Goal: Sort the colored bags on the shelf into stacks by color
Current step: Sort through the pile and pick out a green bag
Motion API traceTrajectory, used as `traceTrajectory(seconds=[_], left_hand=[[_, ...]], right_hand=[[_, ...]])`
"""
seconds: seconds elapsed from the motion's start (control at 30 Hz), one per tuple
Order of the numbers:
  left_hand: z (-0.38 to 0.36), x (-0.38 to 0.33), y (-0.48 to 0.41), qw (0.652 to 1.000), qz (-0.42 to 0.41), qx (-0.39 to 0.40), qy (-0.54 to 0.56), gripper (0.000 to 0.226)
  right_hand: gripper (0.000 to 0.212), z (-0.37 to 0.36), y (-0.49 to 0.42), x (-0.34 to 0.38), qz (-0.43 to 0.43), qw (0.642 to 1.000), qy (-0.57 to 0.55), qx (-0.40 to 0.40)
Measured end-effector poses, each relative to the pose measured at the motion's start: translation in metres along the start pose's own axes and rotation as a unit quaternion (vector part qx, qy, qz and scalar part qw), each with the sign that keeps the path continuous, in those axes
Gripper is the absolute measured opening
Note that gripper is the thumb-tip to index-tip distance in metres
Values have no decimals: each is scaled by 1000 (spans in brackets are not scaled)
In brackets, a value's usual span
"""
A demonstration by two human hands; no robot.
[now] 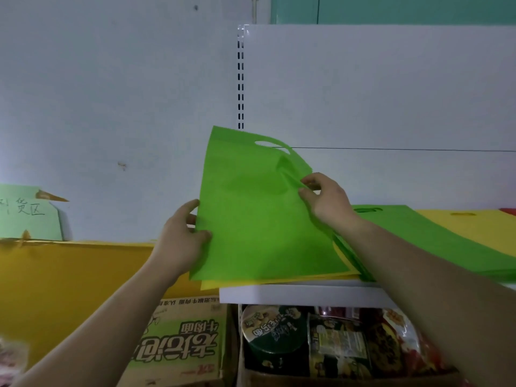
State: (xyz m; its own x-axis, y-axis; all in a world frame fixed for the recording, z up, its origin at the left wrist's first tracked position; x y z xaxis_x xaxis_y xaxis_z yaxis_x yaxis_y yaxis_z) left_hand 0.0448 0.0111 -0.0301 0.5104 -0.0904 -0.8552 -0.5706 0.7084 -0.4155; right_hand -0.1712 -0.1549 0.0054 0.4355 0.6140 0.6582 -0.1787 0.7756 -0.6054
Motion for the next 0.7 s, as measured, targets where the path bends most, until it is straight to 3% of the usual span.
traceTrajectory(seconds=[0.23, 0.5, 0.7], left_hand=[[8, -16, 10, 995, -76, -2, 72, 62], [-36, -42, 40, 978, -137, 114, 107, 63], [-92, -87, 86, 956, -168, 186, 150, 62]], right_hand=[[45, 45, 36, 9, -37, 992, 23, -117], [40, 120, 109, -14, -92, 952, 30, -291], [44, 213, 159, -22, -108, 925, 96, -352]])
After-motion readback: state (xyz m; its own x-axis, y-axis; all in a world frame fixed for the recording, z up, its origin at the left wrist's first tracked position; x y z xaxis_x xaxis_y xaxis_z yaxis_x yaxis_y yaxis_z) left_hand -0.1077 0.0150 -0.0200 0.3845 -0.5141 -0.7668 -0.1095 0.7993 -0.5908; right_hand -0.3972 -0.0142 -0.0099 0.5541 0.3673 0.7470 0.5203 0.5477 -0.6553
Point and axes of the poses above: each hand's wrist, its own y-axis away from the middle knuckle, its own z-axis out of the back of the hand, x = y × z, the point moved 2 cm from there along -y, towards the middle knuckle, and after that the axes turned 4 degrees about -x, right-handed, at the moved point
